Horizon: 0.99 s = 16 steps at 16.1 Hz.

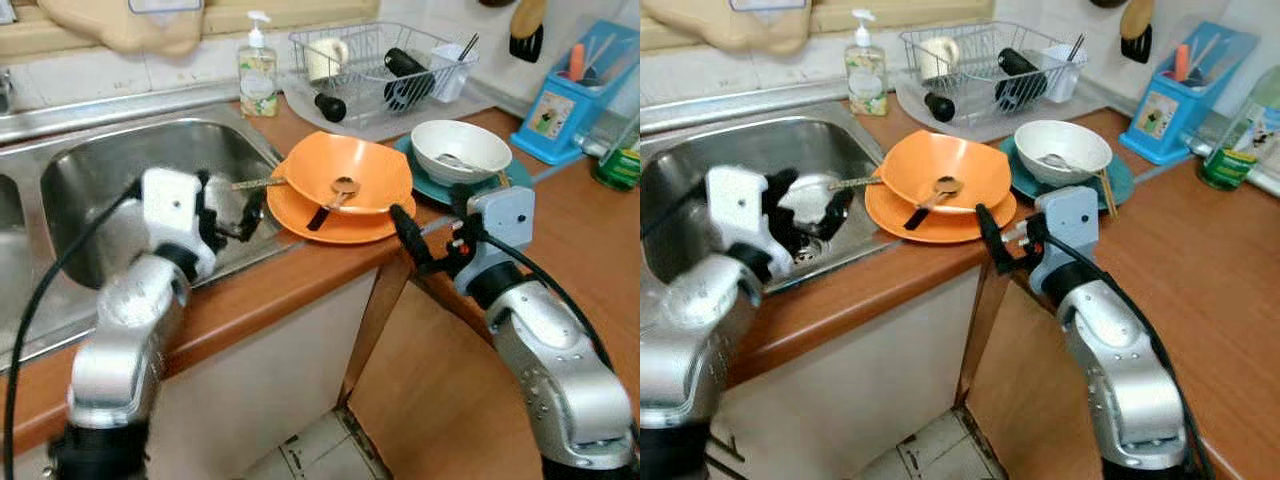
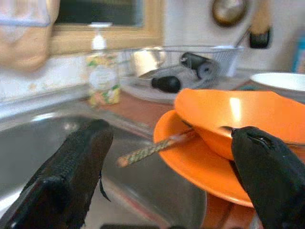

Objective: Kitchen organization

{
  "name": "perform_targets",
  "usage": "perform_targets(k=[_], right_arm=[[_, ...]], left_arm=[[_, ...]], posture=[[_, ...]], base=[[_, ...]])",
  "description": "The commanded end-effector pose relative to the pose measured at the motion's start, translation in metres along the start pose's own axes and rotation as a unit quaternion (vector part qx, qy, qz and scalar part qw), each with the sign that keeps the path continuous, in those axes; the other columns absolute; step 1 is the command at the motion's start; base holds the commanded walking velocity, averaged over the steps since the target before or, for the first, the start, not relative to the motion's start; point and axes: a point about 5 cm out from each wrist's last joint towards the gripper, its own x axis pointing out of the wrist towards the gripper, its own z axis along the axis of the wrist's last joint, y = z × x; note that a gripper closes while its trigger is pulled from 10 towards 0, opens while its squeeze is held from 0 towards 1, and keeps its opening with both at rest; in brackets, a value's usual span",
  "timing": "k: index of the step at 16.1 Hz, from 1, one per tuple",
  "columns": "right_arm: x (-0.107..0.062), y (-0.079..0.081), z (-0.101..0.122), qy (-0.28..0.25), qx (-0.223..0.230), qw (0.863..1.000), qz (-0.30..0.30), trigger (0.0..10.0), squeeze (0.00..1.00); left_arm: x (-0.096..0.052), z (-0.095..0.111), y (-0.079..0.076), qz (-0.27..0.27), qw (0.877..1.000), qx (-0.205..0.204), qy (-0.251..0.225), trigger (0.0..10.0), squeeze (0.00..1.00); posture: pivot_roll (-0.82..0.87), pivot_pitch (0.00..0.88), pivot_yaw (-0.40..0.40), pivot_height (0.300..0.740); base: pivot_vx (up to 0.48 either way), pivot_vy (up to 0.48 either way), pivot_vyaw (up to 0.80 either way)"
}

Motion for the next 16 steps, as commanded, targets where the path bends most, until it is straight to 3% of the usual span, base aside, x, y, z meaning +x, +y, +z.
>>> perform_targets(k=[1, 4, 5, 6, 7, 8, 9, 10, 11, 12, 13, 16], right_arm=[[-0.001, 0.005, 0.008, -0.009, -0.006, 0.999, 0.039, 10.0, 0.0], [-0.008, 0.012, 0.01, 0.004, -0.007, 0.993, 0.114, 10.0, 0.0], [-0.012, 0.015, 0.009, 0.014, -0.014, 0.988, 0.15, 10.0, 0.0], [-0.014, 0.016, 0.008, 0.021, -0.019, 0.986, 0.167, 10.0, 0.0], [-0.017, 0.016, 0.007, 0.031, -0.026, 0.982, 0.186, 10.0, 0.0], [-0.019, 0.017, 0.005, 0.037, -0.03, 0.979, 0.197, 10.0, 0.0], [-0.021, 0.017, 0.005, 0.041, -0.032, 0.978, 0.203, 10.0, 0.0], [-0.022, 0.02, 0.001, 0.055, -0.036, 0.972, 0.224, 10.0, 0.0], [-0.023, 0.021, 0.0, 0.057, -0.037, 0.971, 0.227, 10.0, 0.0], [-0.023, 0.021, 0.0, 0.06, -0.035, 0.97, 0.232, 10.0, 0.0], [-0.023, 0.022, -0.001, 0.062, -0.035, 0.969, 0.237, 10.0, 0.0], [-0.022, 0.024, -0.003, 0.066, -0.038, 0.966, 0.248, 10.0, 0.0]], left_arm=[[0.006, -0.001, 0.001, -0.03, 0.999, 0.021, 0.004, 10.0, 0.0], [0.012, -0.006, 0.006, -0.089, 0.995, 0.038, 0.021, 10.0, 0.0], [0.016, -0.009, 0.01, -0.106, 0.993, 0.045, 0.026, 7.7, 0.0], [0.019, -0.01, 0.014, -0.112, 0.992, 0.051, 0.028, 3.9, 0.0], [0.023, -0.012, 0.02, -0.117, 0.991, 0.061, 0.032, 0.8, 0.0], [0.026, -0.013, 0.024, -0.121, 0.989, 0.071, 0.035, 0.0, 0.0], [0.028, -0.013, 0.026, -0.124, 0.988, 0.078, 0.038, 0.0, 0.0], [0.037, -0.015, 0.03, -0.139, 0.984, 0.098, 0.049, 2.6, 0.0], [0.039, -0.016, 0.03, -0.143, 0.983, 0.101, 0.051, 2.6, 0.0], [0.042, -0.017, 0.031, -0.15, 0.981, 0.108, 0.054, 4.4, 0.0], [0.045, -0.018, 0.033, -0.152, 0.98, 0.113, 0.054, 9.9, 0.0], [0.051, -0.018, 0.036, -0.155, 0.978, 0.13, 0.056, 10.0, 0.0]], posture=[[-0.14, 0.0, -0.037, 0.74], [-0.15, 0.0, -0.036, 0.74], [-0.15, 0.0, -0.036, 0.74], [-0.15, 0.0, -0.036, 0.74], [-0.15, 0.0, -0.036, 0.74], [-0.15, 0.0, -0.036, 0.74], [-0.15, 0.0, -0.036, 0.74], [-0.15, 0.0, -0.028, 0.74], [-0.15, 0.0, -0.028, 0.74], [-0.15, 0.0, -0.028, 0.74], [-0.15, 0.0, -0.028, 0.74], [-0.15, 0.0, -0.028, 0.74]], base=[[0.0, 0.0, 0.0], [0.0, 0.0, 0.0], [0.0, 0.0, 0.0], [0.0, 0.0, 0.0], [0.0, 0.0, 0.0], [0.0, 0.0, 0.0], [0.0, 0.0, 0.0], [0.0, 0.0, 0.0], [0.0, 0.0, 0.0], [0.0, 0.0, 0.0], [0.0, 0.0, 0.0], [0.0, 0.0, 0.0]])
